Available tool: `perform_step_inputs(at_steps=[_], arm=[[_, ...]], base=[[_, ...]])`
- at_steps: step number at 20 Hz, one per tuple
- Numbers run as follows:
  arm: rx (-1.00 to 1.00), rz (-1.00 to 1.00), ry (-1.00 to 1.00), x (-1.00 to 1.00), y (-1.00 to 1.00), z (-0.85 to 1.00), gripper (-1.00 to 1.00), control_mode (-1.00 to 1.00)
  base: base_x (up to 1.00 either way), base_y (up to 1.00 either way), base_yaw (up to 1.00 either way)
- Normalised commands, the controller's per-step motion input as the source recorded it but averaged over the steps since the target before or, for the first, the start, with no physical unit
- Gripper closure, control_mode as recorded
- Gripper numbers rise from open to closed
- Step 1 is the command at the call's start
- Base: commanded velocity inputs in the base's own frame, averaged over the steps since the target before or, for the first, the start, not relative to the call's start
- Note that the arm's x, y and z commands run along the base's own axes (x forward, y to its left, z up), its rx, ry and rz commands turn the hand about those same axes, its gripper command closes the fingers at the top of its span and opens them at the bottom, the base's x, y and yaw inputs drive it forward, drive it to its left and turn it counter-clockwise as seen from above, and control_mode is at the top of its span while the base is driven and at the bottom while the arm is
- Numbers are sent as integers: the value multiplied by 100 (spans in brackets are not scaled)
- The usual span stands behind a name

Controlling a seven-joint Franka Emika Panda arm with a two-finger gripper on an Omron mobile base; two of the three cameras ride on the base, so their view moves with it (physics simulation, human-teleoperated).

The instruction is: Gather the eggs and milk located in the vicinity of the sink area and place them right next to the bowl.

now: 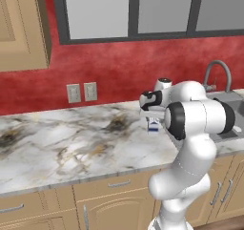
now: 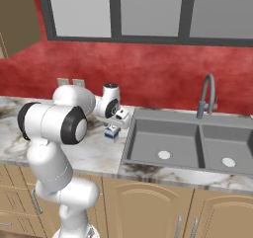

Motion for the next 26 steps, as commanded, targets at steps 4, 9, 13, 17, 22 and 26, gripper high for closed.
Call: perform_step_inputs(at_steps=[4, 9, 13, 17, 22, 26], arm=[[2, 0, 0, 0, 0, -6, 100, -100], [0, 0, 0, 0, 0, 0, 100, -100], [0, 0, 6, -1, -6, 14, 100, -100], [0, 0, 14, -28, -8, 58, 100, -100], [0, 0, 10, -50, 0, 61, 100, -100], [0, 0, 0, -58, 0, 37, 100, -100]], base=[[0, 0, 0], [0, 0, 0], [0, 0, 0], [0, 0, 0], [0, 0, 0], [0, 0, 0]])
